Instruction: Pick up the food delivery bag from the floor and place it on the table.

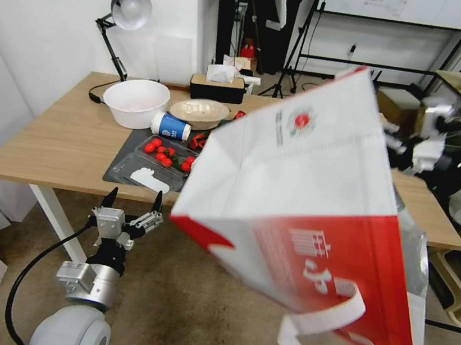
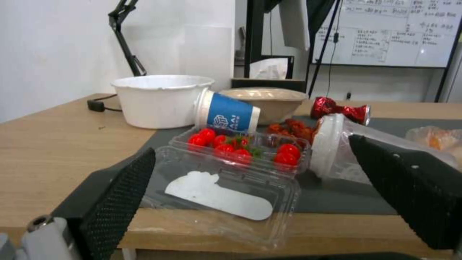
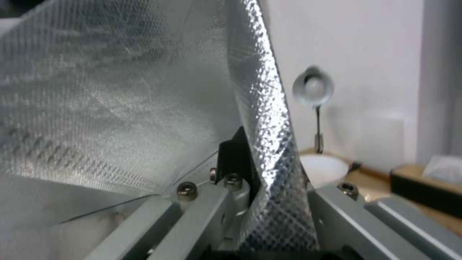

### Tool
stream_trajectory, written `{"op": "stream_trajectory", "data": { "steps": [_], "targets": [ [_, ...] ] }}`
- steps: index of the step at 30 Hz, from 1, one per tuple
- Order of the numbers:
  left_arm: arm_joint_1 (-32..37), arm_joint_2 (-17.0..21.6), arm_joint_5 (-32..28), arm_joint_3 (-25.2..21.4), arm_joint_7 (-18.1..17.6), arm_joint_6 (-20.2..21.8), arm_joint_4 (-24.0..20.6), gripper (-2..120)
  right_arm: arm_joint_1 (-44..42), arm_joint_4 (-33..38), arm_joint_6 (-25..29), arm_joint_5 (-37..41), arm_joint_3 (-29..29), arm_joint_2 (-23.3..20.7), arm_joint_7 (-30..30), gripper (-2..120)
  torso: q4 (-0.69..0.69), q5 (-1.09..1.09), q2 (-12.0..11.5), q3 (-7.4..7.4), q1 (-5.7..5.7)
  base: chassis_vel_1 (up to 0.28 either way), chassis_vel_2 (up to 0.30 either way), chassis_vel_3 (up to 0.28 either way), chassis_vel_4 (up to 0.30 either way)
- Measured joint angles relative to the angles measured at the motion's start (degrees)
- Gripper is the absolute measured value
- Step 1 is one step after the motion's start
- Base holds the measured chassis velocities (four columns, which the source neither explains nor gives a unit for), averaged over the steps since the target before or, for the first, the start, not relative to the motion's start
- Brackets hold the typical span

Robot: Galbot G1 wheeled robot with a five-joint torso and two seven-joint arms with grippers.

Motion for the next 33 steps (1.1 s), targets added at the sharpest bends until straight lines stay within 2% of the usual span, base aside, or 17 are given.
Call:
{"op": "stream_trajectory", "data": {
  "steps": [6,9,19,33],
  "targets": [
    [0.26,-0.12,0.04,0.00,0.06,-0.02,-0.38,100,5.07,-1.48,1.63,1.76,0.24,0.40,4.10,0,0.00,0.00,-0.01,-0.01,0.00,0.000,0.000,0.000,0.000],
    [0.38,-0.14,0.06,0.00,0.09,-0.05,-0.53,100,6.72,-2.55,2.96,0.99,1.32,0.84,7.97,0,-0.01,0.00,-0.03,-0.01,-0.01,0.000,0.000,0.000,0.000],
    [0.48,-0.17,0.09,0.00,0.15,-0.10,-0.67,100,7.16,-3.35,4.10,-2.75,2.82,2.61,15.41,0,0.00,0.01,-0.04,-0.02,-0.01,0.000,0.000,0.000,0.000],
    [0.41,-0.29,0.09,0.02,0.21,-0.13,-0.62,100,5.74,-6.17,4.59,-8.35,5.59,5.49,22.14,0,0.00,0.01,-0.05,-0.02,-0.01,0.000,0.000,0.000,0.000]
  ]
}}
